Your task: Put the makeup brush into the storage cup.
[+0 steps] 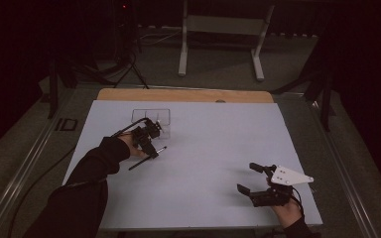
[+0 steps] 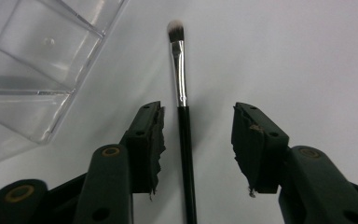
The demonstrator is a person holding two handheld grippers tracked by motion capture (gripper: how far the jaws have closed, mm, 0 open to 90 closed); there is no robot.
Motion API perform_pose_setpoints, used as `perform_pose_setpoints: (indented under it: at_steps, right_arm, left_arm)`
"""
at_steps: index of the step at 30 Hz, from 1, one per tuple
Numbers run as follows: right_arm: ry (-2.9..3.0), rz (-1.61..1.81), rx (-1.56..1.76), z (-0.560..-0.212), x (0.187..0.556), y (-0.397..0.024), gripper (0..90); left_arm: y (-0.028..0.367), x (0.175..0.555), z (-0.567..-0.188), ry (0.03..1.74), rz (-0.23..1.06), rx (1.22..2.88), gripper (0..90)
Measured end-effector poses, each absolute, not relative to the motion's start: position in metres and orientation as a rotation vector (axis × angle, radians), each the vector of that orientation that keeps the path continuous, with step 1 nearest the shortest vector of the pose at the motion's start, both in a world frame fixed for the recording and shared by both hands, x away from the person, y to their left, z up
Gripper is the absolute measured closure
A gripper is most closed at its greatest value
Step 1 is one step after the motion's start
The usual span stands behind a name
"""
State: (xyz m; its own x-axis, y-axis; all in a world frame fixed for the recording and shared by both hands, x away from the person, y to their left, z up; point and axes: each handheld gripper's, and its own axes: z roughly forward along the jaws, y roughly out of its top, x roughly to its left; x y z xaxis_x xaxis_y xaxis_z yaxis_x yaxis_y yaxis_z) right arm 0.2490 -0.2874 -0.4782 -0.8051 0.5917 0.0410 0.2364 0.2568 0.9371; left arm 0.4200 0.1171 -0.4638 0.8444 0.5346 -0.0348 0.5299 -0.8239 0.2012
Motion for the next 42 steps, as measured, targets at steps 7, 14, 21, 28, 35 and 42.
perform_pose_setpoints:
  at_steps: [7, 14, 21, 28, 35, 42]
  right_arm:
    - [2.216, 1.565, 0.765, -0.479, 0.249, -0.288, 12.9]
    - [2.217, 1.559, 0.766, -0.479, 0.249, -0.288, 13.0]
    - [2.218, 1.555, 0.771, -0.479, 0.250, -0.287, 13.0]
    - [2.219, 1.555, 0.773, -0.479, 0.250, -0.288, 13.0]
    - [2.222, 1.551, 0.776, -0.479, 0.250, -0.287, 13.0]
    - [2.221, 1.552, 0.777, -0.480, 0.250, -0.287, 13.0]
  left_arm:
    - [0.117, 0.422, -0.468, 0.835, 0.042, 2.798, 61.7]
    - [0.116, 0.424, -0.476, 0.859, 0.058, 2.802, 65.3]
    - [0.113, 0.425, -0.481, 0.853, 0.090, 2.811, 71.2]
    - [0.112, 0.426, -0.484, 0.852, 0.074, 2.809, 74.0]
    - [0.106, 0.426, -0.488, 0.835, 0.067, 2.831, 77.1]
    - [0.104, 0.424, -0.488, 0.833, 0.065, 2.838, 80.1]
